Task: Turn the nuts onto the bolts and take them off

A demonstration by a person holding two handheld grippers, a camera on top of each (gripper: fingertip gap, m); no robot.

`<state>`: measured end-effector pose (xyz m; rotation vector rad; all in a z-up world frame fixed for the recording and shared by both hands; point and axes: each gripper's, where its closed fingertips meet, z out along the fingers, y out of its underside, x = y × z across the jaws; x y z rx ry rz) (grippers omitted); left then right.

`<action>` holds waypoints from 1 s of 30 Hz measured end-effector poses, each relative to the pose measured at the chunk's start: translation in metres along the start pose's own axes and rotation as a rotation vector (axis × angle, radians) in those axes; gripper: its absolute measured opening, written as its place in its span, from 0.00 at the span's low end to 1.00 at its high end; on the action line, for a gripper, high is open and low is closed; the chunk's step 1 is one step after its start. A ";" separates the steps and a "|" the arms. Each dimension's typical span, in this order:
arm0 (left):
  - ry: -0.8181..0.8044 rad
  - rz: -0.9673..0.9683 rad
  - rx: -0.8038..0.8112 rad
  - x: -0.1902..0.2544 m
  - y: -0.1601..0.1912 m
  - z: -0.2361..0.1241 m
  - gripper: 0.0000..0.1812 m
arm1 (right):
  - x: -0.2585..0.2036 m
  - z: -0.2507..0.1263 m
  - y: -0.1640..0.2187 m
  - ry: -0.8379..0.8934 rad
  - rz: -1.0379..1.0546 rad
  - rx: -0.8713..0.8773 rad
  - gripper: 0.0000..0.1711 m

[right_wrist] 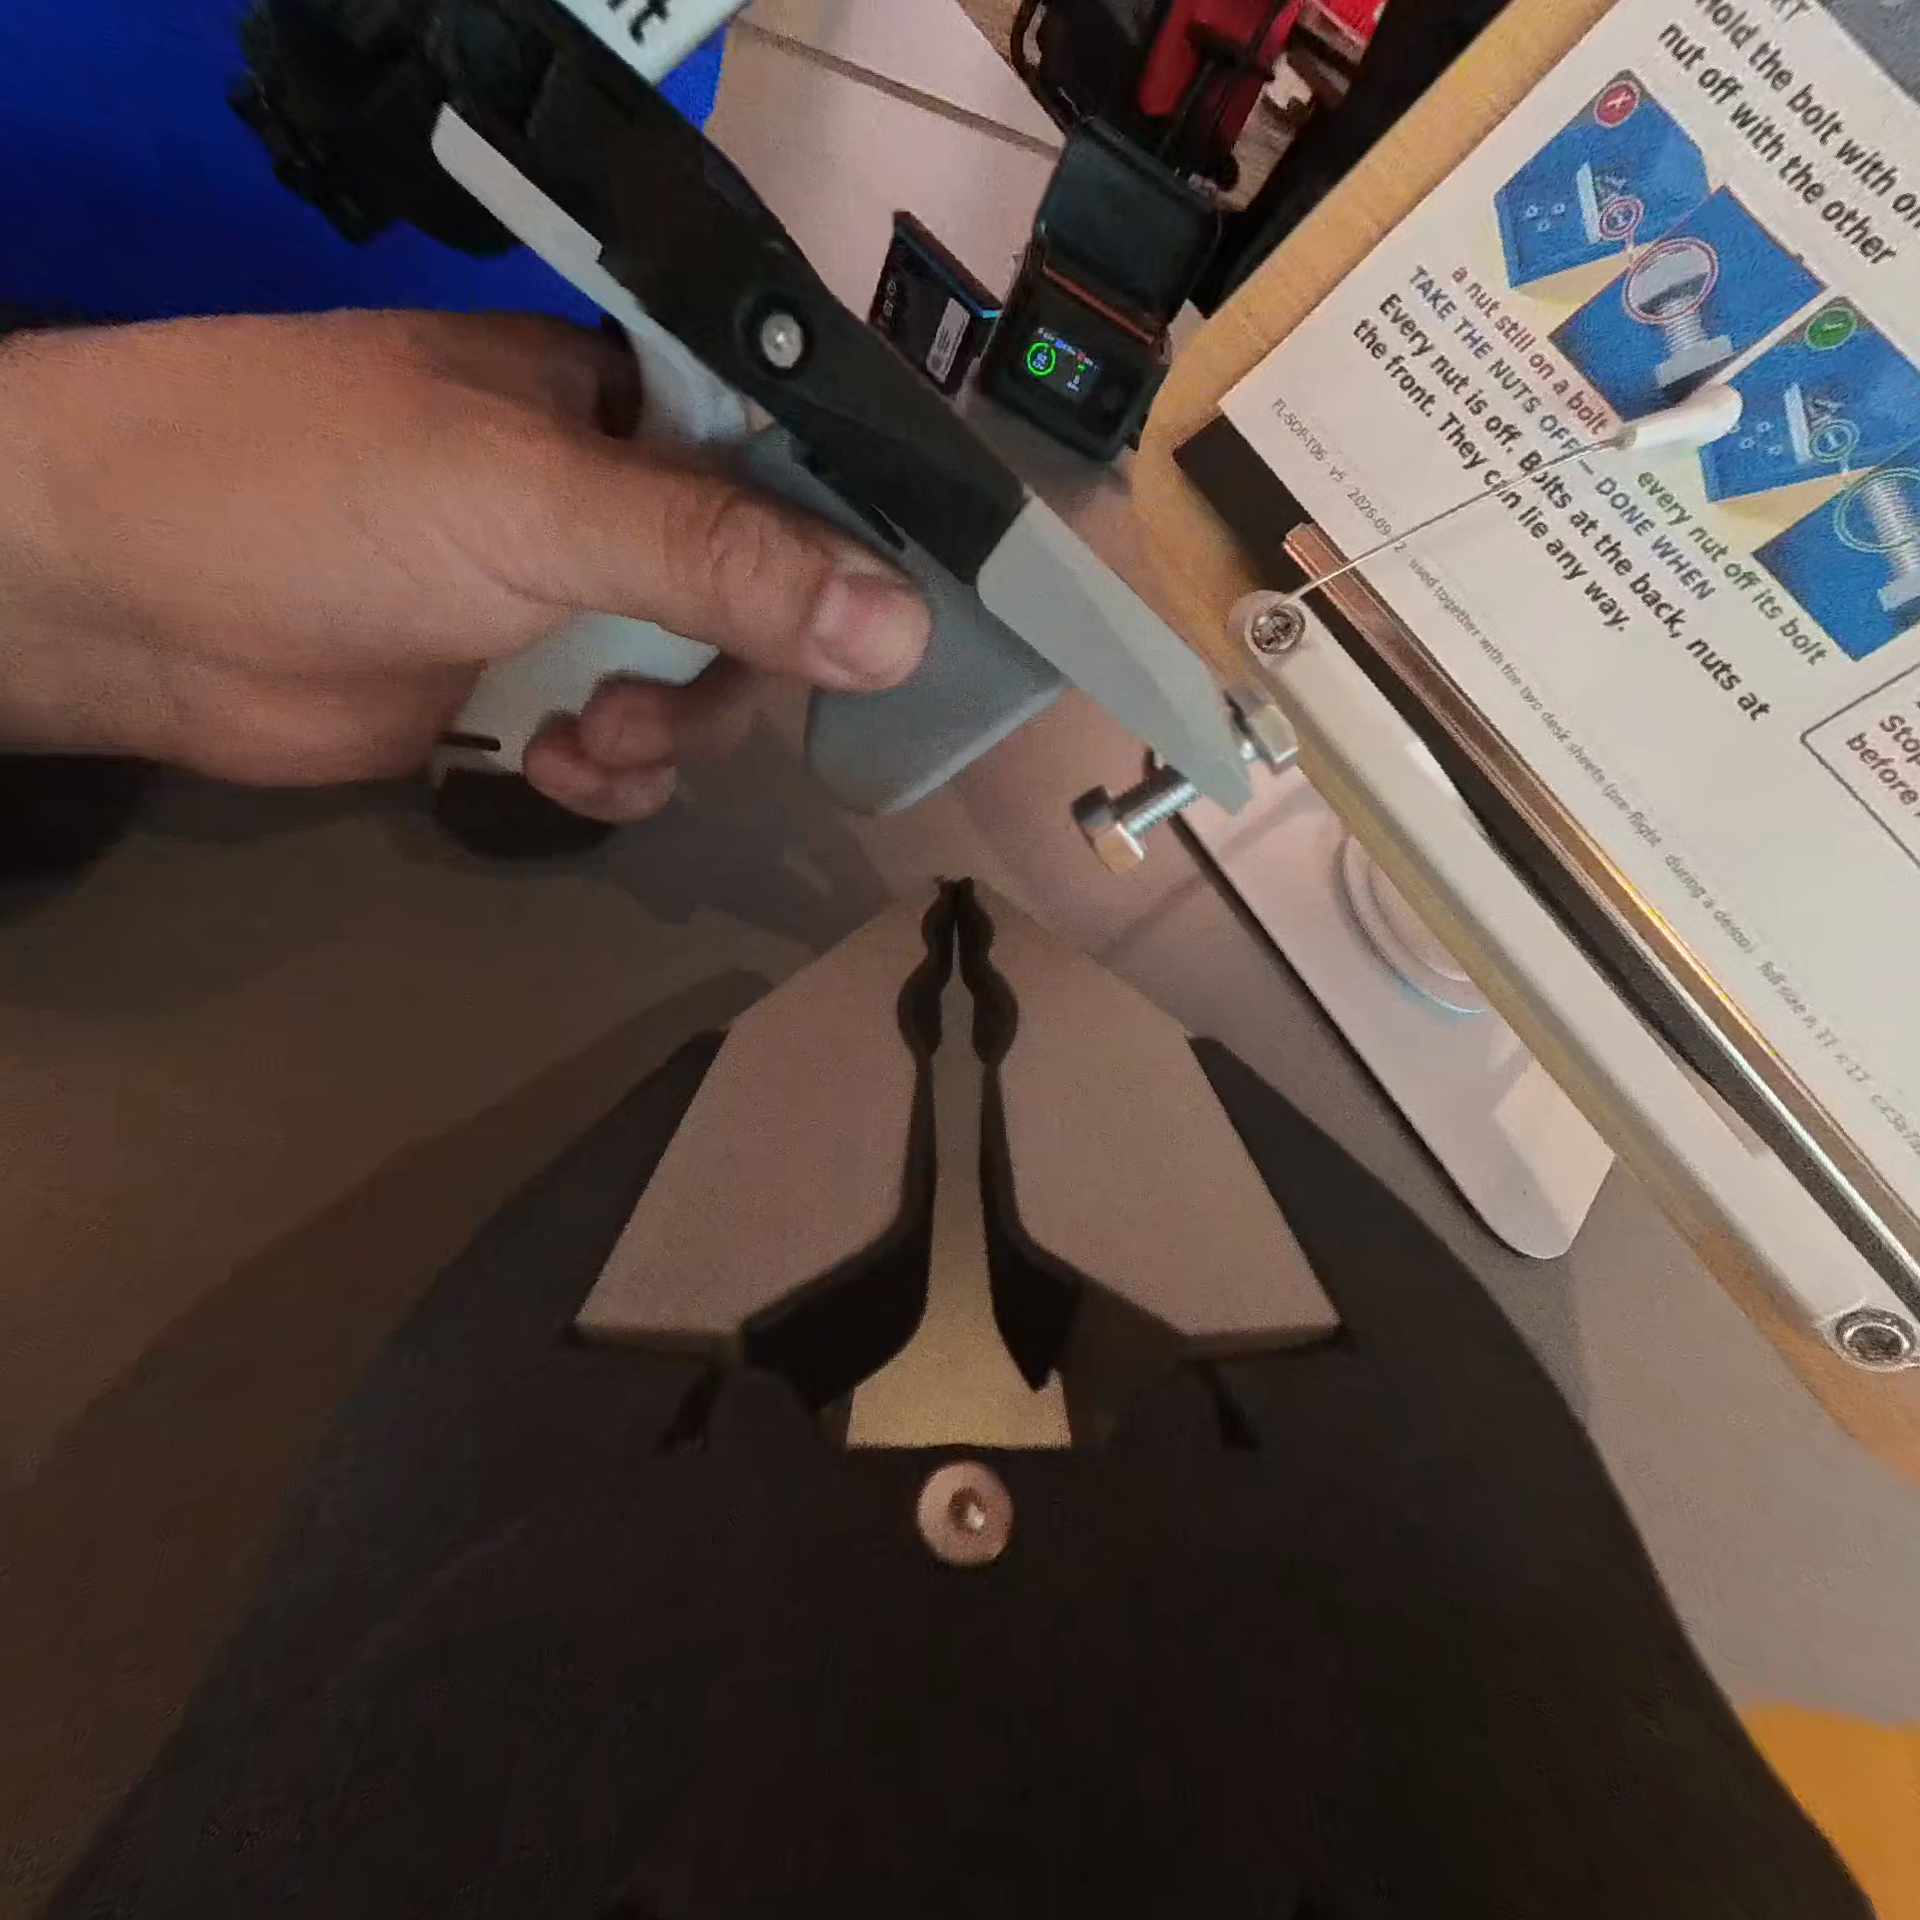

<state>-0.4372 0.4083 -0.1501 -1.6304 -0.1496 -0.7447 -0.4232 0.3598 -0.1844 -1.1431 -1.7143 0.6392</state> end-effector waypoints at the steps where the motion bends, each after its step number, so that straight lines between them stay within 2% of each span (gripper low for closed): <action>1: 0.026 -0.033 0.014 0.002 -0.001 0.000 0.04 | 0.000 0.000 0.000 -0.006 0.015 0.001 0.00; 4: 0.036 -0.040 -0.007 0.003 0.003 0.002 0.04 | 0.009 0.000 0.005 -0.018 0.097 0.018 0.00; 12: 0.034 0.111 -0.092 0.015 0.016 0.011 0.04 | 0.018 -0.001 0.014 -0.157 0.396 0.091 0.00; 18: 0.034 0.098 -0.067 0.010 0.010 0.006 0.04 | 0.027 -0.006 0.011 -0.156 0.416 0.132 0.00; 21: 0.049 0.082 -0.046 0.008 0.005 0.000 0.04 | 0.026 -0.009 0.009 -0.184 0.425 0.161 0.05; 26: 0.144 0.073 -0.006 0.017 -0.001 -0.005 0.04 | 0.026 -0.015 -0.001 -0.276 0.496 0.244 0.19; 28: 0.215 0.058 -0.002 0.024 -0.002 -0.008 0.04 | 0.027 -0.018 -0.005 -0.316 0.533 0.284 0.25; 30: 0.325 0.039 -0.015 0.038 0.000 -0.010 0.04 | 0.024 -0.021 -0.010 -0.390 0.564 0.325 0.26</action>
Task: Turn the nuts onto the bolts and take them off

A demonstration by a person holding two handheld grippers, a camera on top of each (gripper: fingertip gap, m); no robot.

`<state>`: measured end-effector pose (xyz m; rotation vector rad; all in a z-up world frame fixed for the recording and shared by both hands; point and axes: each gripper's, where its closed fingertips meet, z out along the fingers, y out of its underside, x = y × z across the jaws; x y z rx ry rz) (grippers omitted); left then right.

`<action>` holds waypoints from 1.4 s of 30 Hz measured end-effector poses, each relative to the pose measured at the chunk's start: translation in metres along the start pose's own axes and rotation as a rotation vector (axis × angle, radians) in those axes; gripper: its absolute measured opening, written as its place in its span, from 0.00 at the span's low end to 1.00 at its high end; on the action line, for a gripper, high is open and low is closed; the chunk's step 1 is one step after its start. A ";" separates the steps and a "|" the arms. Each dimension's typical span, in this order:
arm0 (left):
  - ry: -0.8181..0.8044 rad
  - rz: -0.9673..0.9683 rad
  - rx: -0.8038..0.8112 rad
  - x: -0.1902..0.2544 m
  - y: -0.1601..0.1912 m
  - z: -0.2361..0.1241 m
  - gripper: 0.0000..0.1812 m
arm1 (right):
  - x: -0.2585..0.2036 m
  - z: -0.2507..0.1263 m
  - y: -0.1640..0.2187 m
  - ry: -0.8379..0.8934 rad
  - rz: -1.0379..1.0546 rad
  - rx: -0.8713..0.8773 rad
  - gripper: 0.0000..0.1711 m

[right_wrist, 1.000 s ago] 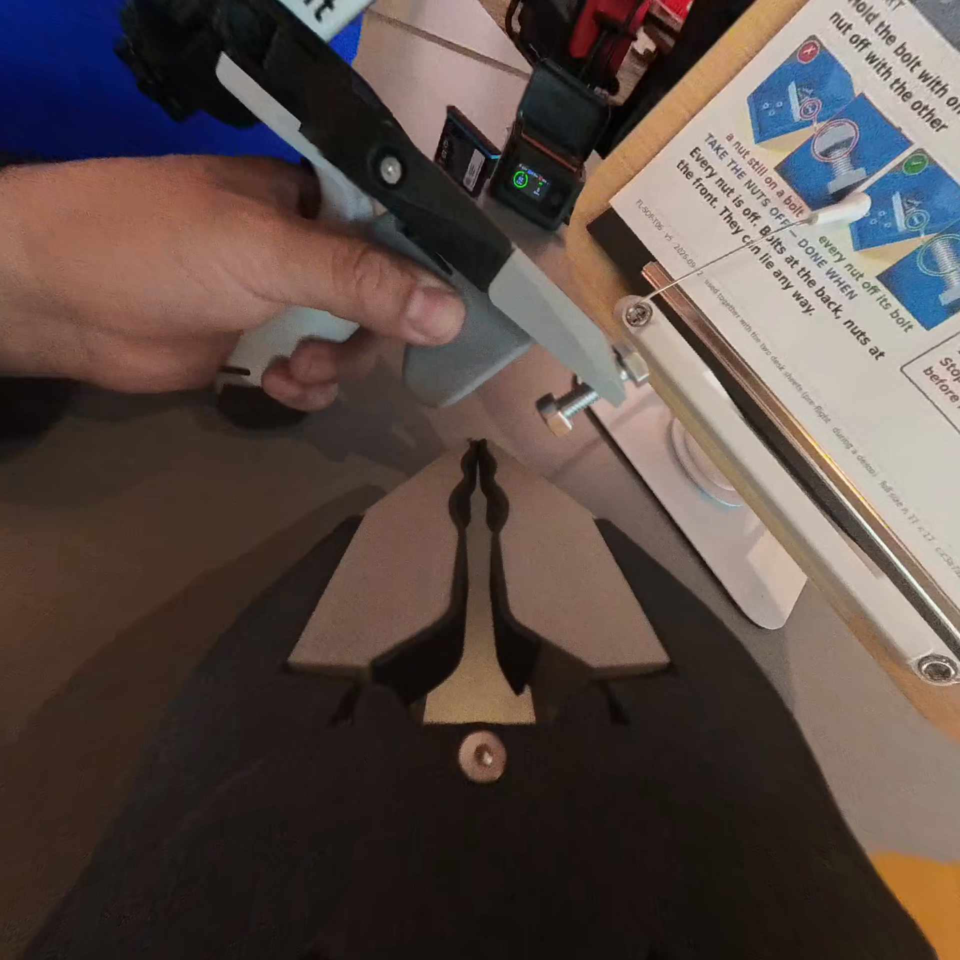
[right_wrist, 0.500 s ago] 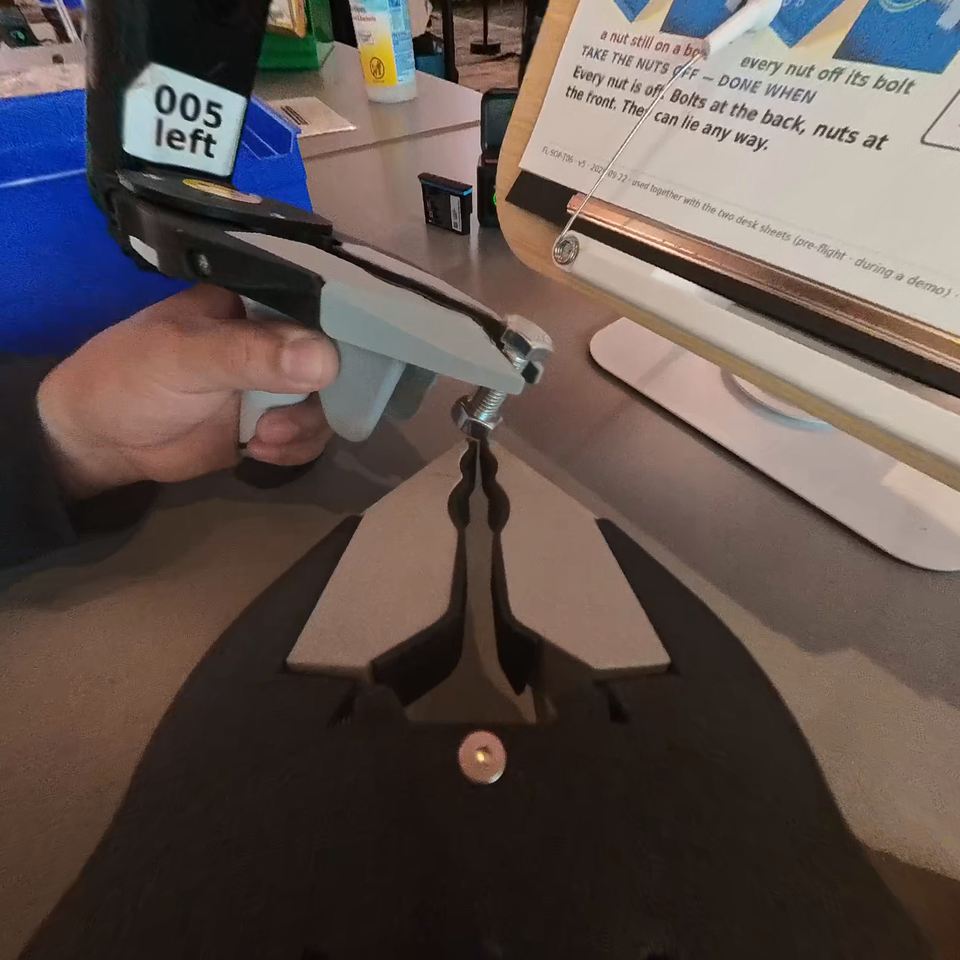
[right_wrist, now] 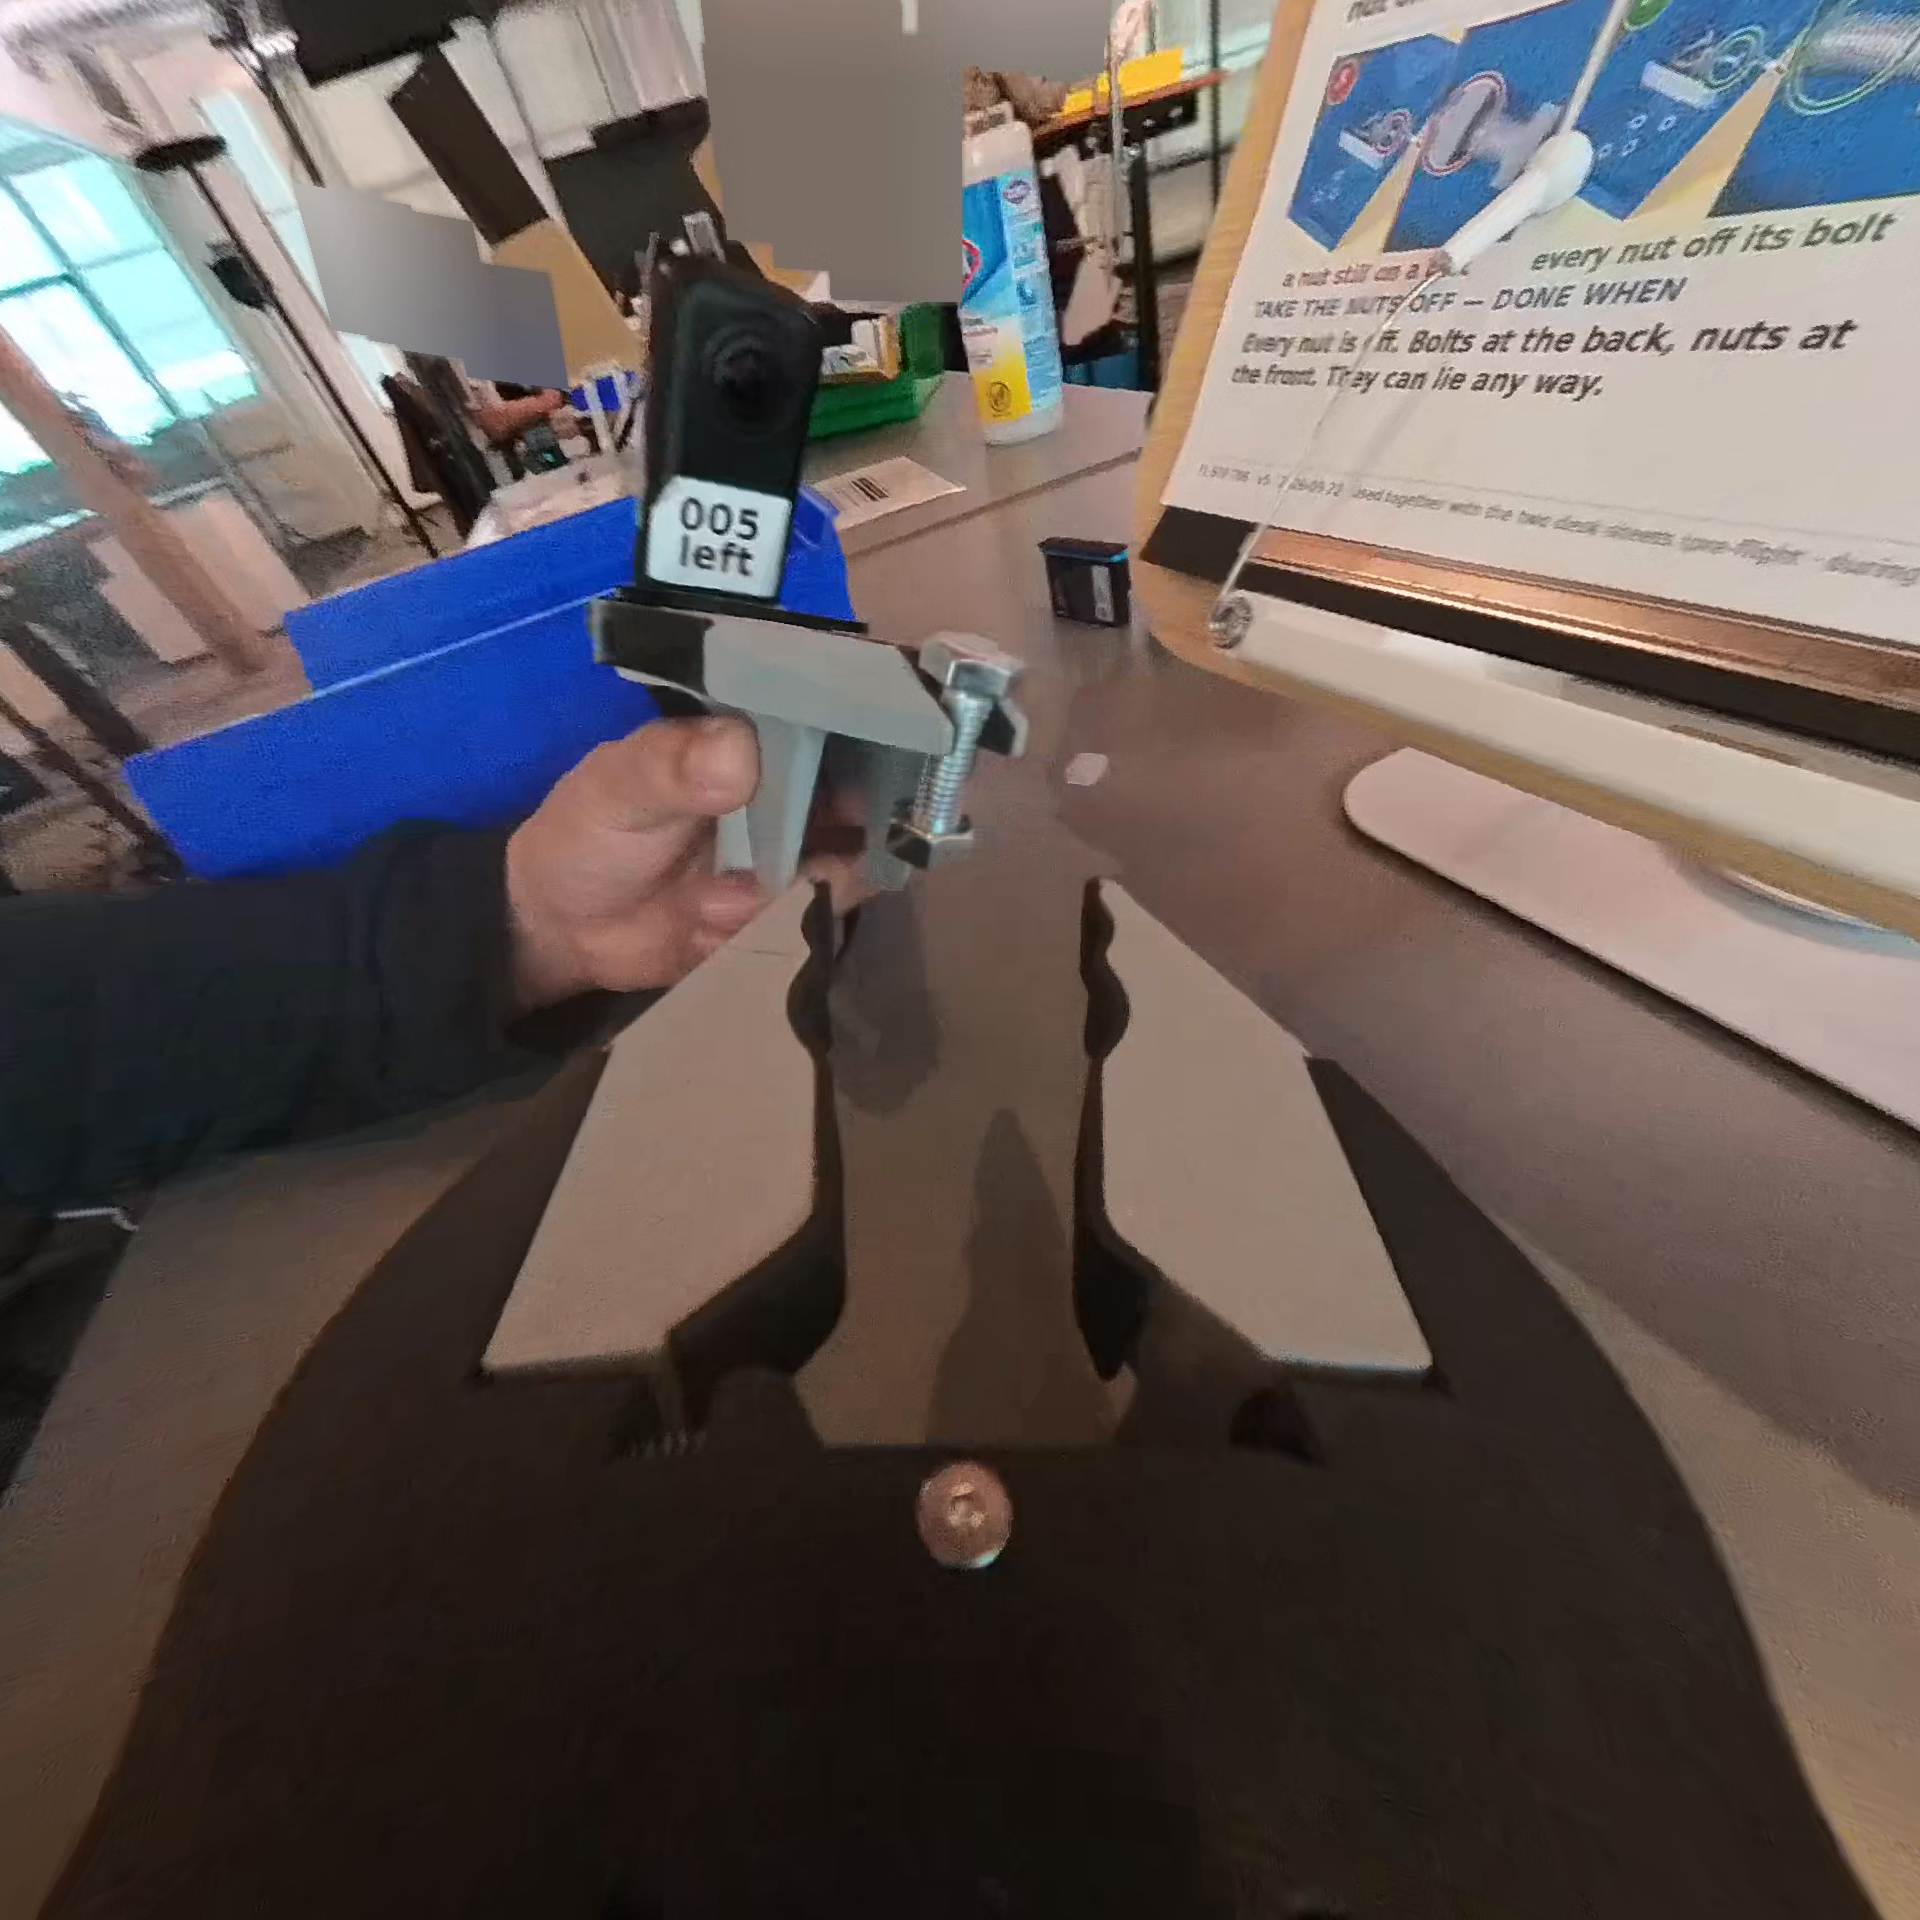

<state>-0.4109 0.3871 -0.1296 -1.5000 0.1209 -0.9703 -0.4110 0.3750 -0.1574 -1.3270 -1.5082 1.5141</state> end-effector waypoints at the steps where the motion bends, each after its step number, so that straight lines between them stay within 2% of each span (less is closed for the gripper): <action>1: 0.030 0.002 -0.004 0.005 0.001 0.001 0.04 | -0.006 0.000 -0.002 -0.055 0.014 0.012 0.23; 2: 0.044 0.013 -0.008 0.008 0.002 0.002 0.04 | -0.014 0.000 -0.003 -0.115 0.026 0.019 0.18; 6: 0.152 0.047 -0.035 0.030 0.008 0.009 0.04 | -0.026 0.001 -0.007 -0.196 0.066 0.049 0.17; 7: 0.125 0.079 -0.046 0.028 0.009 0.011 0.04 | -0.031 0.001 -0.006 -0.231 0.070 0.040 0.13; 9: 0.049 0.150 -0.053 0.020 0.009 0.010 0.04 | -0.030 0.001 -0.004 -0.215 0.065 0.018 0.20; 12: -0.028 0.153 -0.018 0.008 0.002 0.003 0.04 | -0.021 -0.003 -0.005 -0.146 0.025 0.021 0.17; 13: -0.068 0.144 -0.010 0.000 0.000 0.000 0.04 | -0.021 -0.005 -0.005 -0.147 0.017 0.022 0.15; 14: -0.094 0.124 -0.003 -0.006 -0.002 -0.002 0.04 | -0.024 -0.008 -0.007 -0.172 0.009 0.033 0.07; 15: -0.074 0.103 0.011 -0.005 -0.004 -0.003 0.04 | -0.025 -0.010 -0.010 -0.178 0.009 0.048 0.06; 16: -0.053 0.090 0.020 -0.002 -0.005 -0.003 0.04 | -0.022 -0.010 -0.010 -0.161 0.012 0.050 0.07; 19: -0.013 0.100 0.006 0.006 -0.002 0.001 0.04 | -0.009 -0.005 -0.007 -0.084 0.028 0.039 0.22; 21: 0.033 0.102 -0.004 0.016 0.001 0.006 0.04 | -0.013 -0.003 -0.010 -0.110 0.038 0.061 0.26; 22: 0.044 0.110 -0.016 0.019 0.003 0.008 0.04 | -0.017 -0.001 -0.011 -0.130 0.036 0.067 0.26; 24: -0.005 0.147 -0.042 0.014 0.007 0.010 0.04 | -0.025 0.000 -0.012 -0.161 0.022 0.063 0.18; 25: -0.024 0.161 -0.048 0.011 0.007 0.010 0.04 | -0.024 0.001 -0.010 -0.146 0.021 0.043 0.19; 27: -0.042 0.165 -0.030 0.009 0.004 0.007 0.04 | -0.021 -0.003 -0.011 -0.129 0.013 0.046 0.18; 29: -0.063 0.155 0.000 0.006 -0.001 0.004 0.04 | -0.017 -0.009 -0.015 -0.134 0.037 0.077 0.12; 34: 0.012 0.088 0.012 0.013 -0.001 0.005 0.04 | -0.006 -0.009 -0.014 -0.125 0.131 0.098 0.25; 36: 0.026 0.103 -0.016 0.017 0.004 0.010 0.04 | -0.011 -0.003 -0.011 -0.151 0.133 0.079 0.27; 37: 0.026 0.114 -0.025 0.018 0.006 0.012 0.04 | -0.016 0.000 -0.008 -0.176 0.126 0.062 0.25; 38: 0.020 0.128 -0.027 0.019 0.007 0.013 0.04 | -0.024 0.002 -0.006 -0.208 0.110 0.041 0.18; 39: 0.010 0.142 -0.032 0.018 0.007 0.013 0.04 | -0.026 0.004 -0.003 -0.204 0.092 0.022 0.18; 42: -0.072 0.164 0.001 0.007 0.001 0.007 0.04 | -0.009 0.002 0.000 -0.040 -0.020 -0.005 0.09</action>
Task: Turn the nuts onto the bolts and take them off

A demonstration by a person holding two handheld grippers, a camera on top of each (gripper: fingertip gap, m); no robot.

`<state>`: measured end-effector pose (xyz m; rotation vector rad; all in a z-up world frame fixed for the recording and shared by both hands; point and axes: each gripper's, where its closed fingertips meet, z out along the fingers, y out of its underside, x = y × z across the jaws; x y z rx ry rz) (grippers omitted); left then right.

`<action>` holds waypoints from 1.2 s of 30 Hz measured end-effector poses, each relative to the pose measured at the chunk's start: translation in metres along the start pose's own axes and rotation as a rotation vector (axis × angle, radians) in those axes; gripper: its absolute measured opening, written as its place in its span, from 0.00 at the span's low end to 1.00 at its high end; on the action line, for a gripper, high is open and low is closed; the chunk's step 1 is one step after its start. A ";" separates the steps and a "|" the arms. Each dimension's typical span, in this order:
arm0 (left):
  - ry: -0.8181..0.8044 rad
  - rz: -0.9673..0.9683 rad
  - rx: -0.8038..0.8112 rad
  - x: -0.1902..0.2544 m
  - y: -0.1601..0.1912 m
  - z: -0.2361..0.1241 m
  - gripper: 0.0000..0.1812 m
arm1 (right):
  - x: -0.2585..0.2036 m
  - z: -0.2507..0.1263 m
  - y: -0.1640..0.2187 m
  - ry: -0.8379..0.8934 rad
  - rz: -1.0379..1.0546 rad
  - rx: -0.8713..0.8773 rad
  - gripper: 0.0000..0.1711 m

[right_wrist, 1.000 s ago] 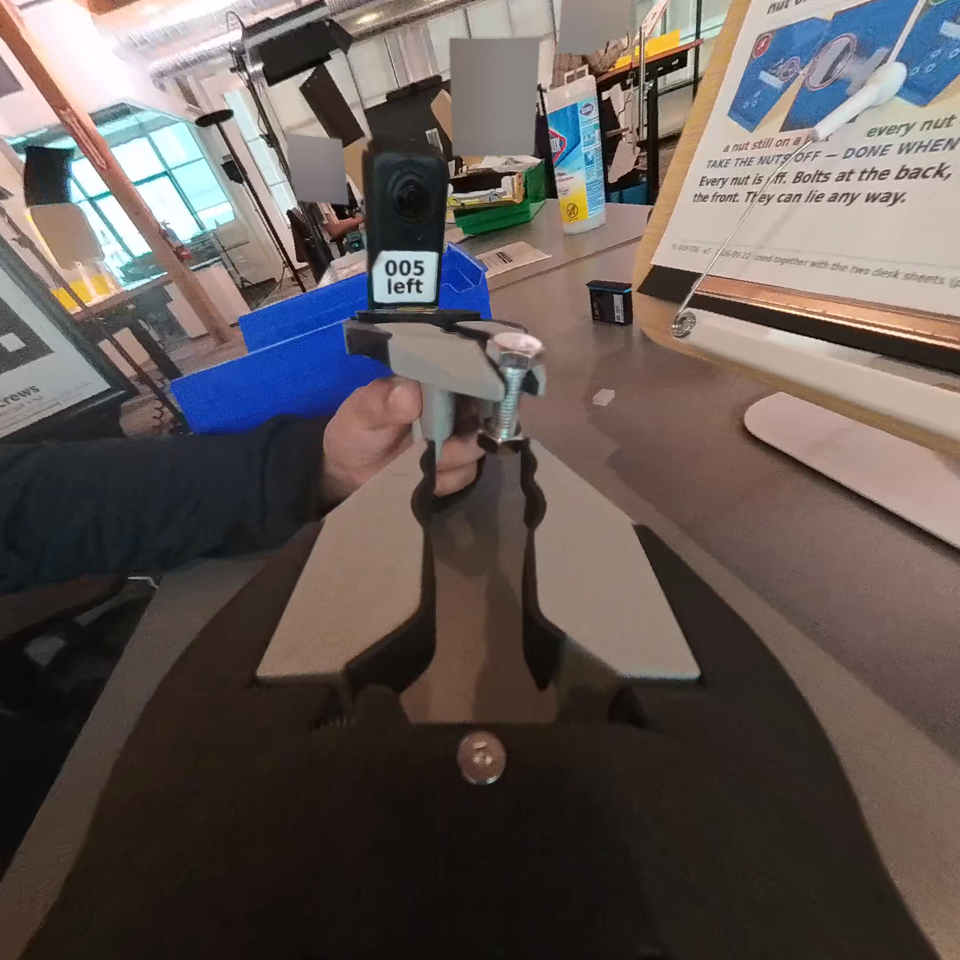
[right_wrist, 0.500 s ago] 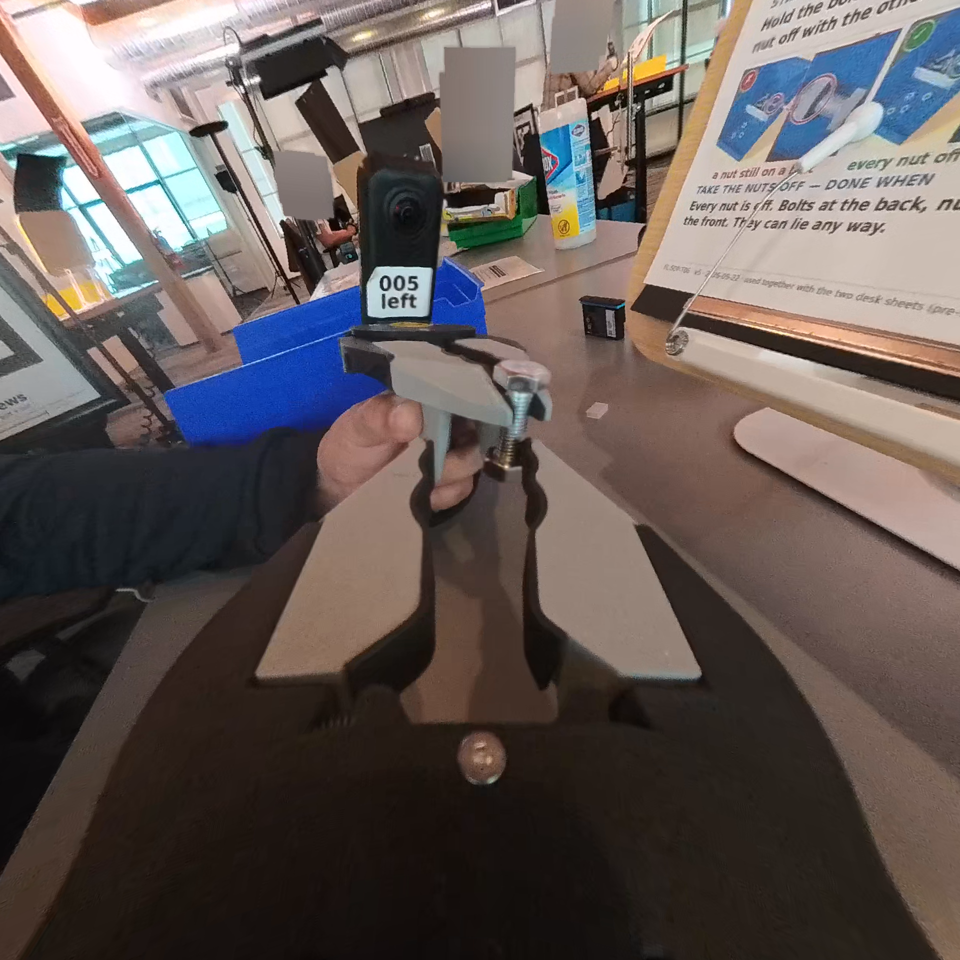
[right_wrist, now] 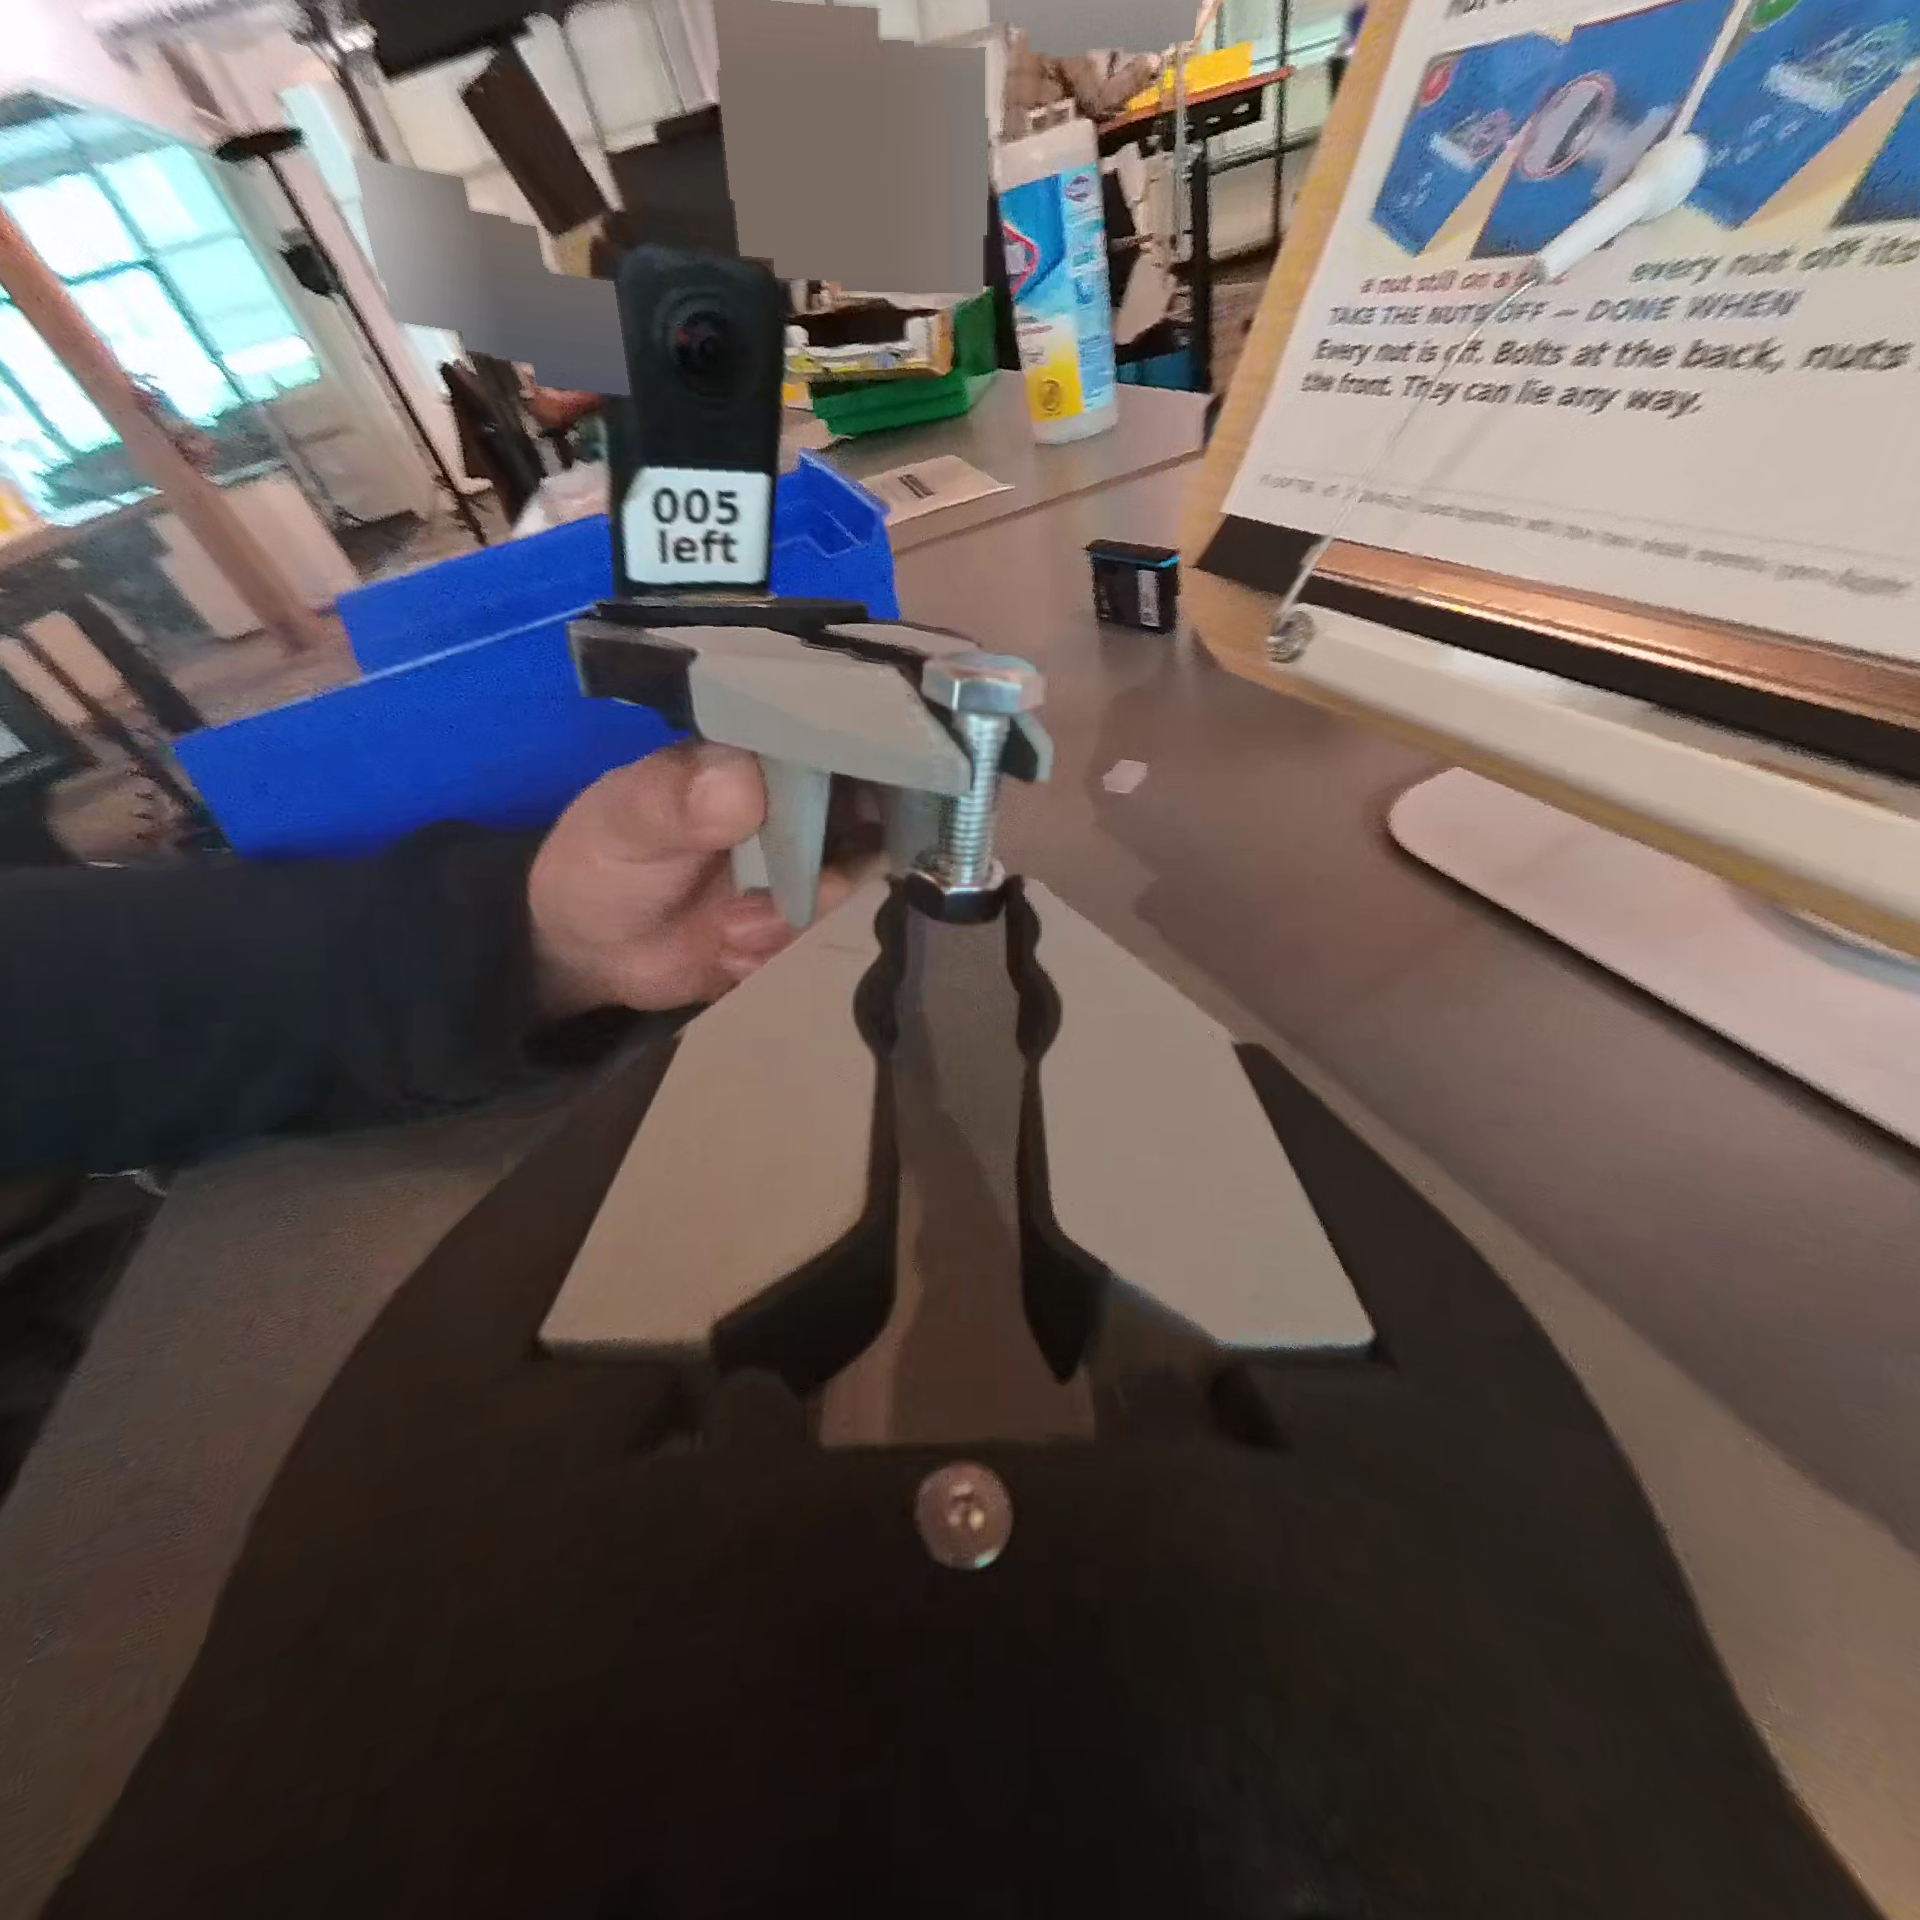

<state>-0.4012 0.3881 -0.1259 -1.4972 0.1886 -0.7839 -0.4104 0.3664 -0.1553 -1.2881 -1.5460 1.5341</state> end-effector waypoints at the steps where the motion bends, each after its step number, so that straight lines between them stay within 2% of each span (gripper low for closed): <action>1: -0.028 -0.004 0.006 -0.004 -0.001 -0.001 0.04 | 0.005 -0.002 0.000 0.045 -0.028 -0.008 0.08; 2: -0.065 -0.004 0.005 -0.010 0.000 -0.002 0.04 | 0.009 -0.003 0.001 0.083 -0.048 -0.022 0.08; 3: -0.104 -0.002 0.005 -0.016 0.000 -0.003 0.04 | 0.011 -0.003 0.003 0.112 -0.071 -0.037 0.00; 5: -0.103 -0.030 0.027 -0.019 -0.003 -0.007 0.04 | 0.005 -0.003 0.003 0.085 -0.102 -0.032 0.00; 7: -0.073 -0.065 0.060 -0.018 -0.008 -0.010 0.04 | 0.007 0.000 0.008 0.081 -0.047 -0.045 0.12; 9: -0.055 -0.076 0.066 -0.016 -0.009 -0.011 0.04 | 0.010 0.002 0.010 0.073 0.010 -0.057 0.18; 12: -0.060 -0.072 0.048 -0.016 -0.006 -0.009 0.04 | 0.017 -0.001 0.008 0.078 0.066 -0.040 0.18; 14: -0.084 -0.063 0.045 -0.019 -0.007 -0.010 0.04 | 0.031 -0.005 0.013 0.131 0.114 -0.070 0.19; 18: -0.115 -0.104 0.093 -0.028 -0.014 -0.020 0.04 | 0.035 -0.005 0.021 0.108 0.162 -0.126 0.22; 21: -0.139 -0.095 0.062 -0.032 -0.010 -0.021 0.04 | 0.038 -0.006 0.046 0.140 0.123 -0.311 0.20; 23: -0.144 -0.058 0.030 -0.029 -0.007 -0.018 0.04 | 0.047 -0.013 0.056 0.250 0.055 -0.403 0.20; 26: -0.133 -0.026 -0.020 -0.025 0.001 -0.011 0.04 | 0.049 -0.020 0.063 0.307 0.070 -0.438 0.18; 29: -0.124 -0.015 -0.058 -0.023 0.006 -0.006 0.04 | 0.043 -0.019 0.081 0.262 0.153 -0.497 0.13; 33: -0.118 -0.004 -0.062 -0.021 0.007 -0.004 0.04 | 0.044 -0.022 0.072 0.273 0.139 -0.447 0.13; 36: -0.102 0.001 -0.056 -0.020 0.006 -0.004 0.04 | 0.043 -0.036 0.056 0.346 0.055 -0.431 0.13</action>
